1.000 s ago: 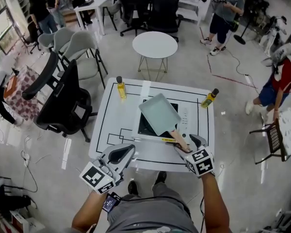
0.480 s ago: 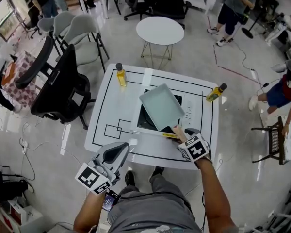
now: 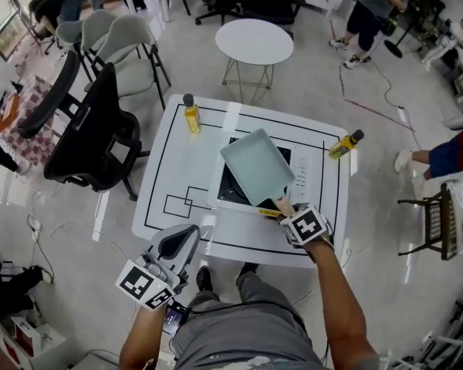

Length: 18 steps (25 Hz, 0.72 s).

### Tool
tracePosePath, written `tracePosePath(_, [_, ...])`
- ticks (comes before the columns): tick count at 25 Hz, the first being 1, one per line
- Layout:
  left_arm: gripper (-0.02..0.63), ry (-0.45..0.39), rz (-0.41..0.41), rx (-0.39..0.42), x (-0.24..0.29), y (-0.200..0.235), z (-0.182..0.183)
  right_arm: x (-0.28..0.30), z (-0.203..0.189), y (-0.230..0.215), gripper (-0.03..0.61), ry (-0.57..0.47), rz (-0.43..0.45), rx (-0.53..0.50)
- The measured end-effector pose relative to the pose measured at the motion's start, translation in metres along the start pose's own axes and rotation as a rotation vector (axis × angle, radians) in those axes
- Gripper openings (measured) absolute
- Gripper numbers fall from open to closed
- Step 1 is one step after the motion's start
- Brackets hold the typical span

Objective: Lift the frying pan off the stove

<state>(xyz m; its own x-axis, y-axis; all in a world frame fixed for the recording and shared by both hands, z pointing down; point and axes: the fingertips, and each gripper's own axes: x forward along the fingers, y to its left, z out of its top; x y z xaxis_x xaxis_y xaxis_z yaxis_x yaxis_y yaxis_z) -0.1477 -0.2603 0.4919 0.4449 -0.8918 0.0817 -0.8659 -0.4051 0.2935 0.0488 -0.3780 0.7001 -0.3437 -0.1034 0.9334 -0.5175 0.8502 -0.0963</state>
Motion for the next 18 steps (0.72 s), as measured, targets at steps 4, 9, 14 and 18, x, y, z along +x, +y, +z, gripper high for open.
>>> tracePosePath(4, [-0.003,0.000,-0.006,0.000,-0.001,0.001,0.002,-0.002,-0.002,-0.002,0.115,-0.017,0.012,0.015])
tracePosePath(9, [-0.003,0.007,-0.022,0.007,-0.002,0.000,0.005,-0.005,-0.010,0.006,0.113,-0.029,0.018,0.024])
tracePosePath(14, [-0.003,0.017,-0.038,0.018,-0.001,-0.004,0.006,-0.009,-0.025,0.017,0.114,-0.057,0.050,0.050])
tracePosePath(18, [-0.003,0.030,-0.049,0.031,-0.002,-0.006,0.007,-0.028,-0.028,0.023,0.114,-0.089,0.050,0.073])
